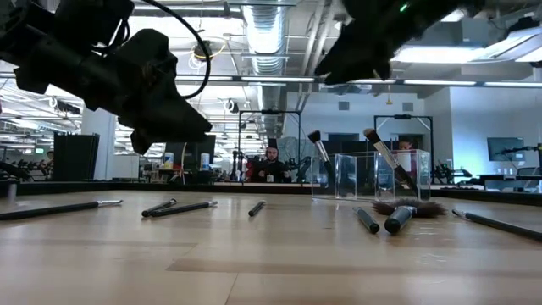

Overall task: Put items in baskets/containers
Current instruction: Put the eyeshadow brush into the transparent organizer

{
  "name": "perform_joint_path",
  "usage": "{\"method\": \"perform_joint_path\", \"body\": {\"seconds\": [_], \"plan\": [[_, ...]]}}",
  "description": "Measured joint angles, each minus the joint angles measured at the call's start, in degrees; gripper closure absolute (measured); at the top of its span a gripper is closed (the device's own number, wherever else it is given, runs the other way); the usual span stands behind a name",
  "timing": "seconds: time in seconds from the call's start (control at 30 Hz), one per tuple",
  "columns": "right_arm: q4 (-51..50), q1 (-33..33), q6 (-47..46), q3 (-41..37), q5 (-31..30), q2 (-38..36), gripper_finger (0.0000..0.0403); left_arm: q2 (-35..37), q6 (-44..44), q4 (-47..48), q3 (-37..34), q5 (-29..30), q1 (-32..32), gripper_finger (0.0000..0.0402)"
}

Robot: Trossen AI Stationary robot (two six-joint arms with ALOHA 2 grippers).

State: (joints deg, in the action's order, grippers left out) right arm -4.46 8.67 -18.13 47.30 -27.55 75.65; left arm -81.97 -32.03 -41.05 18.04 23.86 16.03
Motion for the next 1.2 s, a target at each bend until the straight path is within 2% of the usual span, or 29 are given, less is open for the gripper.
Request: {"method": "perform_joint_path", "body": {"seconds": [0.2,0.37,0.53,0.77,1.03,1.2], "plan": [[-16.18,11.62,-26.31,-0.05,2.61,0.98,0.0213,2.17,0.22,-0.11,0.0,4.96,-0.1,0.0284],[-21.45,20.46,-50.82,-0.1,3.71,7.95,0.0212,4.49,0.51,0.0,-0.02,6.98,-0.58,0.0284],[-25.71,25.14,-66.73,-0.1,4.54,12.88,0.0216,6.93,4.35,-0.23,-0.01,7.03,-1.99,0.0284],[-31.0,25.8,-77.65,-0.12,5.68,15.71,0.0231,10.07,6.69,-0.35,0.0,7.06,-4.53,0.0284],[-29.78,24.47,-77.88,0.15,3.95,22.96,0.0243,10.0,6.87,-0.09,-0.01,7.04,-6.06,0.0284],[-31.32,24.54,-77.44,0.47,0.3,26.12,0.0272,10.0,9.27,-0.3,-0.02,6.99,-6.01,0.0284]]}}
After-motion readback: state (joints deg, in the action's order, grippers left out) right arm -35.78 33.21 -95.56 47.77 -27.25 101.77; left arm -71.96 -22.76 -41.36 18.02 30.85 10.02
